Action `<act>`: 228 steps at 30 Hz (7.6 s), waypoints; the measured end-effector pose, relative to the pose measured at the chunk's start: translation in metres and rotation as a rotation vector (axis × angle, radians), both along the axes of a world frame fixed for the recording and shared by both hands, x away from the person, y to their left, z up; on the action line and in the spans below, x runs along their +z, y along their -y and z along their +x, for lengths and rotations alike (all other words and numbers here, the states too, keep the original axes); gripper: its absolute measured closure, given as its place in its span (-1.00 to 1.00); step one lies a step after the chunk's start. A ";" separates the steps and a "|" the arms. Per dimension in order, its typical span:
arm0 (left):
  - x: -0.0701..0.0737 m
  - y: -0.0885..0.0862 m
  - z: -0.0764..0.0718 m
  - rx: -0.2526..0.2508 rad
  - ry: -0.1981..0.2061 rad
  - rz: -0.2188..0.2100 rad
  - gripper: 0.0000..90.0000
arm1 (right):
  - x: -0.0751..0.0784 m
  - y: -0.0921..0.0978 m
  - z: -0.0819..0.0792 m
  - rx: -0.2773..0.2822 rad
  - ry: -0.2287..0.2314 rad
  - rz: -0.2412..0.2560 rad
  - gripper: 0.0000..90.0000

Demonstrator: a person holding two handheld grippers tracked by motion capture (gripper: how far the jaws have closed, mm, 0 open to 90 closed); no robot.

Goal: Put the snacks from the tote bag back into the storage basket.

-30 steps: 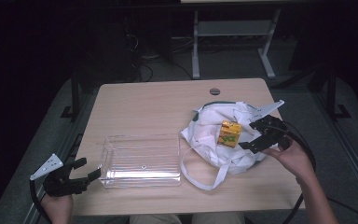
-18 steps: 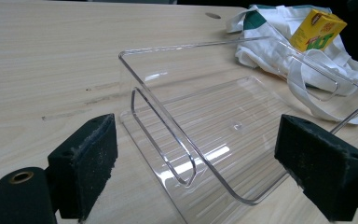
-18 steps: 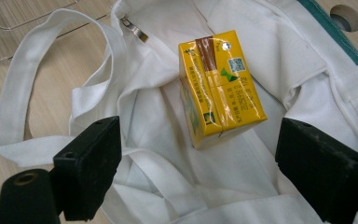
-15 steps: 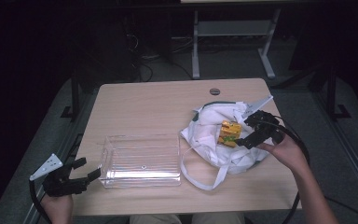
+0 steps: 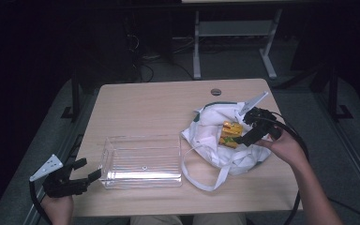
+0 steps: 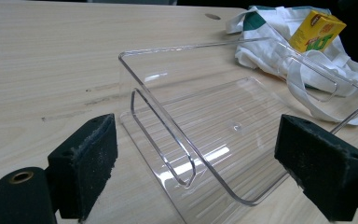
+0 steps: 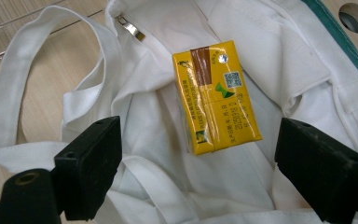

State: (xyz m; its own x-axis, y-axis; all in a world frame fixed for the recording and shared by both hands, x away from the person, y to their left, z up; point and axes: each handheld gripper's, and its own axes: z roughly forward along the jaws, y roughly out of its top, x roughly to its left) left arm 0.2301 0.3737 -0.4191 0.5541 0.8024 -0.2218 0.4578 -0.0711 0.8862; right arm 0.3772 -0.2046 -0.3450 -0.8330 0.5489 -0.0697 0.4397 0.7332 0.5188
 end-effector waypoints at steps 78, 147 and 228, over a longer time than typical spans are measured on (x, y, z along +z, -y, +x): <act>0.000 -0.001 0.001 0.000 -0.003 0.001 -0.72 | -0.032 -0.031 0.037 0.090 -0.029 -0.144 0.03; -0.001 -0.003 0.000 0.011 -0.002 -0.015 -0.72 | 0.019 -0.037 0.018 0.085 -0.004 -0.094 0.14; -0.001 -0.005 0.000 0.025 0.002 -0.027 -0.72 | 0.083 -0.145 -0.042 0.398 0.052 -0.032 0.15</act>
